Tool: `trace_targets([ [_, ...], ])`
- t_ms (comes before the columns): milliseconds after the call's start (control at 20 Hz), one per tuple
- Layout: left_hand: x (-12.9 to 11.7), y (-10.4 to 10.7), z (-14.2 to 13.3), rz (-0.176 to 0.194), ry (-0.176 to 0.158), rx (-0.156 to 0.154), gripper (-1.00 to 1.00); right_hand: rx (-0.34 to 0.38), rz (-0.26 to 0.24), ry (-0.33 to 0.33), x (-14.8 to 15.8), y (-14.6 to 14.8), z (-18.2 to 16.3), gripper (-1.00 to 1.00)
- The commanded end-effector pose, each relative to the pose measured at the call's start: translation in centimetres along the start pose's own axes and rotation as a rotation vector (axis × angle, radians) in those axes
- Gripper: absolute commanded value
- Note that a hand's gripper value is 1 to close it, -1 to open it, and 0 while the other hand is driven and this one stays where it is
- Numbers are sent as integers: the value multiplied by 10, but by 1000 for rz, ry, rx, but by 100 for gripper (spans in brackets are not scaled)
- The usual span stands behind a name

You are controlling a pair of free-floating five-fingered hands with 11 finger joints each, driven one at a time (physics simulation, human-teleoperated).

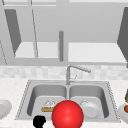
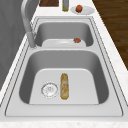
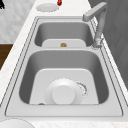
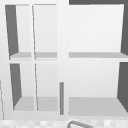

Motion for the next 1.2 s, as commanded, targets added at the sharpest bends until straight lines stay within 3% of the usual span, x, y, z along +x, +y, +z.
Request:
trace_targets([
  [0, 0, 0, 0, 0, 0, 0, 0, 40, 49, 9, 18, -2, -2, -100],
  [500, 0, 0, 0, 0, 0, 0, 0, 100, 36, -6, 53, -5, -15, -100],
  [850, 0, 0, 0, 0, 0, 0, 0, 165, 50, 3, 65, -4, -33, -100],
  [1150, 0, 0, 0, 0, 0, 0, 0, 205, 28, -4, 66, 2, -53, -100],
])
